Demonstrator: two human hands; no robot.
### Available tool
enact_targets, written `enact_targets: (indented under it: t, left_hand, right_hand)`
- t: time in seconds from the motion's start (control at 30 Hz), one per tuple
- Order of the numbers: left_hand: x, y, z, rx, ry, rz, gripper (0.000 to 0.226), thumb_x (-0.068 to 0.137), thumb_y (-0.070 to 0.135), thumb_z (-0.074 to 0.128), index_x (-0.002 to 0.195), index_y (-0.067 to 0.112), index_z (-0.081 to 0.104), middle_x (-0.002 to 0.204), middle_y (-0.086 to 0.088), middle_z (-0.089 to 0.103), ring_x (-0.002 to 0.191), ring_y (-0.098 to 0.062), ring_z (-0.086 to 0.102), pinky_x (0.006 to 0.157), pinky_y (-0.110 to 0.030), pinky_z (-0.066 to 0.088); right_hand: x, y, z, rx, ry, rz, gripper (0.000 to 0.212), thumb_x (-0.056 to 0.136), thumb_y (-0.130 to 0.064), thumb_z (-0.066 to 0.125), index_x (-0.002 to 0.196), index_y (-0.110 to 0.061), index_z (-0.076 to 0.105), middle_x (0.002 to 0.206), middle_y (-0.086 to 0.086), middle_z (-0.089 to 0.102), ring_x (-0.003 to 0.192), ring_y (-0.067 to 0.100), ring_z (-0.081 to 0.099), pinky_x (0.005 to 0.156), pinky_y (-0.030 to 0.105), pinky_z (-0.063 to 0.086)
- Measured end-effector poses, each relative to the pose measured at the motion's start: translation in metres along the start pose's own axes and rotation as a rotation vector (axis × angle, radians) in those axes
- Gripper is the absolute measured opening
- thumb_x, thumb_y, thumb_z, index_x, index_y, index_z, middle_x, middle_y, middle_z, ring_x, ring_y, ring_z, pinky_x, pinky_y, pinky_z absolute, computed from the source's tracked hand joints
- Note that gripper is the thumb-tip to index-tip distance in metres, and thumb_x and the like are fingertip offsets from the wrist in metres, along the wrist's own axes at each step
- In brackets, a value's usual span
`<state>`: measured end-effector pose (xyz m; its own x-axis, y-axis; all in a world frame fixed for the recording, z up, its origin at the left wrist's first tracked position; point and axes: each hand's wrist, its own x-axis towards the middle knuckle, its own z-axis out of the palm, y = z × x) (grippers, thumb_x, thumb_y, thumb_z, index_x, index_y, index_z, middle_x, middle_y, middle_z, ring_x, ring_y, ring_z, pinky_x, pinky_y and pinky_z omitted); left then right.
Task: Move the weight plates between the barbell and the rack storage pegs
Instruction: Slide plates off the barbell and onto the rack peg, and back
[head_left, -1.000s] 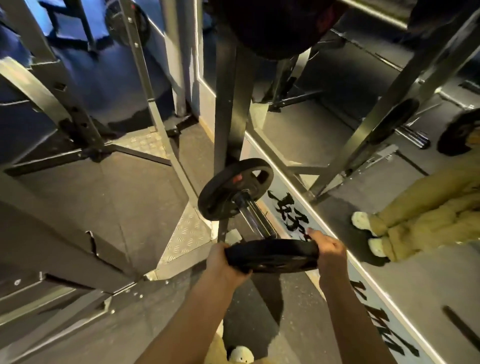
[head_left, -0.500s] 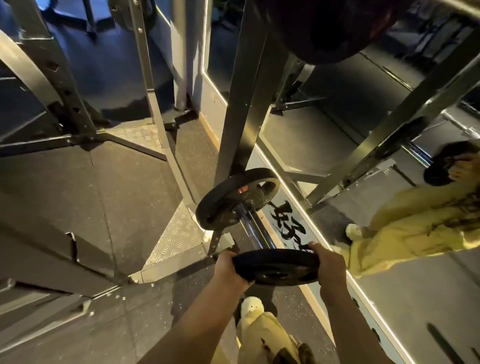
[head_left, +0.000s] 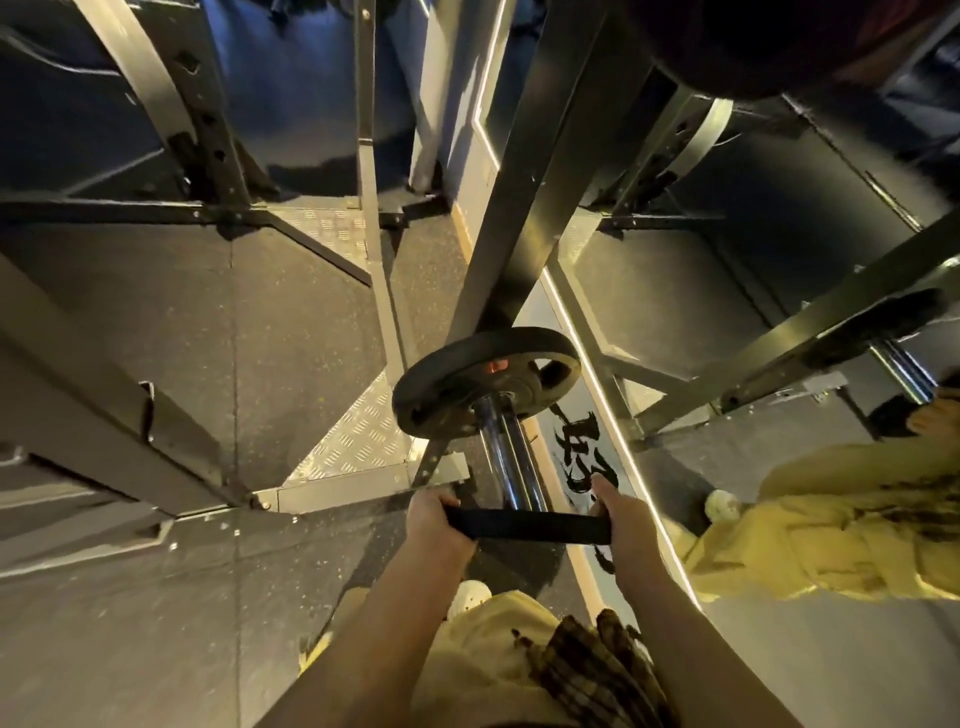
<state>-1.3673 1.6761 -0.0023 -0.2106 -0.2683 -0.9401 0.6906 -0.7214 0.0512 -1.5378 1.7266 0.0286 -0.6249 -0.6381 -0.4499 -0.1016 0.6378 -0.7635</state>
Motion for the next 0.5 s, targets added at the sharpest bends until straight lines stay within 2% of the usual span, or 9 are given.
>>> enact_targets:
  t: [0.13,0.23,0.3,0.43,0.5]
  left_hand:
    - [-0.001,-0.019,-0.012,-0.017,0.006,0.001,0.013,0.08,-0.003,0.037,0.081,0.008,0.044,0.087,-0.011,0.043,0.077,-0.029,0.049,0.064,-0.04,0.046]
    - [-0.002,-0.037,-0.022,-0.112,0.011,0.004,0.015,0.084,-0.003,0.039,0.075,0.009,0.043,0.079,-0.008,0.042,0.068,-0.023,0.046,0.057,-0.036,0.045]
    - [-0.003,-0.04,-0.021,-0.156,0.021,0.011,0.016,0.084,-0.002,0.038,0.074,0.009,0.042,0.078,-0.008,0.041,0.068,-0.023,0.045,0.062,-0.036,0.046]
    - [-0.015,-0.042,-0.021,-0.186,0.052,0.052,0.012,0.087,-0.006,0.04,0.083,0.005,0.043,0.089,-0.016,0.043,0.076,-0.03,0.047,0.087,-0.043,0.05]
    - [-0.02,-0.04,-0.016,-0.247,0.036,0.046,0.021,0.093,-0.013,0.033,0.082,0.001,0.043,0.081,-0.015,0.042,0.068,-0.023,0.044,0.096,-0.036,0.041]
  right_hand:
    - [0.014,-0.012,0.003,0.072,-0.025,-0.027,0.053,0.095,-0.029,0.054,0.043,-0.014,0.049,0.051,0.007,0.046,0.055,0.021,0.047,0.081,0.041,0.043]
    - [0.027,-0.02,0.007,0.07,-0.083,-0.025,0.058,0.093,-0.029,0.058,0.037,-0.016,0.049,0.049,0.003,0.047,0.053,0.018,0.048,0.082,0.04,0.043]
    - [0.031,-0.025,0.007,0.049,-0.115,-0.058,0.057,0.093,-0.028,0.058,0.037,-0.016,0.05,0.051,0.005,0.048,0.056,0.018,0.049,0.082,0.038,0.043]
    - [0.032,-0.029,0.007,-0.036,-0.201,-0.206,0.048,0.094,-0.026,0.055,0.05,-0.008,0.049,0.055,0.008,0.045,0.056,0.016,0.046,0.072,0.032,0.04]
    - [0.039,-0.027,0.008,-0.03,-0.212,-0.181,0.049,0.094,-0.027,0.055,0.049,-0.009,0.049,0.055,0.008,0.046,0.056,0.017,0.047,0.073,0.033,0.041]
